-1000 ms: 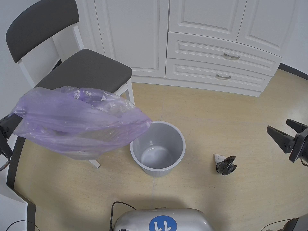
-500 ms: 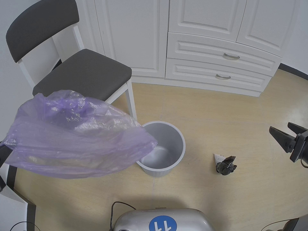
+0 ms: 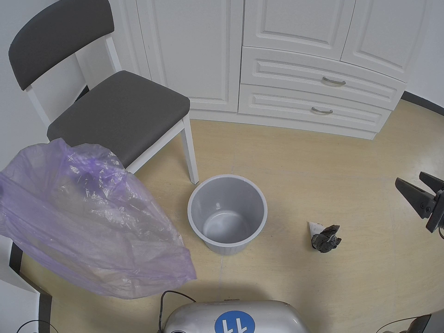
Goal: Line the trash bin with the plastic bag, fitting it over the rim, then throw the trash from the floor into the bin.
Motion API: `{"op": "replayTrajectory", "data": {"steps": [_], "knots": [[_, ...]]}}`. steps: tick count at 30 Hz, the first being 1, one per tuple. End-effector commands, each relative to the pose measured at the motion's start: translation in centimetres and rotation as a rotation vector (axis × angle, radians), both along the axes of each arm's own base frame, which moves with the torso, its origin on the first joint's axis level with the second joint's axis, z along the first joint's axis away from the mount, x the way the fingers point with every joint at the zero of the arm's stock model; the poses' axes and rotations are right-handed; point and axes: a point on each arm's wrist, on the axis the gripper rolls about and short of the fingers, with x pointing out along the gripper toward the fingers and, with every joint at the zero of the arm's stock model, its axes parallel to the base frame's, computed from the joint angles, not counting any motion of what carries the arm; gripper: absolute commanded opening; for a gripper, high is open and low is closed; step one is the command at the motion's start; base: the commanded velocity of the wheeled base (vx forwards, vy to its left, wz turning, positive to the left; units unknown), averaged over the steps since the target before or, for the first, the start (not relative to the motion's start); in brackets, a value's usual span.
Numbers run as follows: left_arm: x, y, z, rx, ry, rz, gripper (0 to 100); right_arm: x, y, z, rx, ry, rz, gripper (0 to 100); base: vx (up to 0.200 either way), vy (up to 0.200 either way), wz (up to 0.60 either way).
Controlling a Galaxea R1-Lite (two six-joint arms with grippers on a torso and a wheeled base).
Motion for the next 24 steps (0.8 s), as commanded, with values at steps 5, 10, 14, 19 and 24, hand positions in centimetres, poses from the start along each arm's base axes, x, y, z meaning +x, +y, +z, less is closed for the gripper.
{"op": "replayTrajectory", "data": {"steps": [5, 10, 14, 19, 24], "knots": [[-2.0, 0.4, -1.5, 0.084, 0.051, 0.089, 0, -1.3, -0.8, 0.7, 0.033, -0.057, 0.010, 100, 0.000, 0.000, 0.00], [-3.3, 0.5, -4.1, 0.113, 0.086, 0.118, 0, -1.9, -0.8, 0.1, 0.013, -0.054, 0.060, 100, 0.000, 0.000, 0.00], [-3.6, 0.7, -3.6, 0.114, 0.054, 0.175, 0, -1.6, -0.5, 0.1, 0.008, -0.047, 0.063, 100, 0.000, 0.000, 0.00], [-5.1, 0.8, -2.5, 0.116, -0.023, 0.190, 0, -2.0, -0.6, 0.2, 0.017, -0.058, 0.087, 100, 0.000, 0.000, 0.00], [-7.7, 0.9, -2.6, 0.133, -0.100, 0.205, 0, -2.6, -0.7, 1.0, 0.045, -0.092, 0.113, 100, 0.000, 0.000, 0.00]]}}
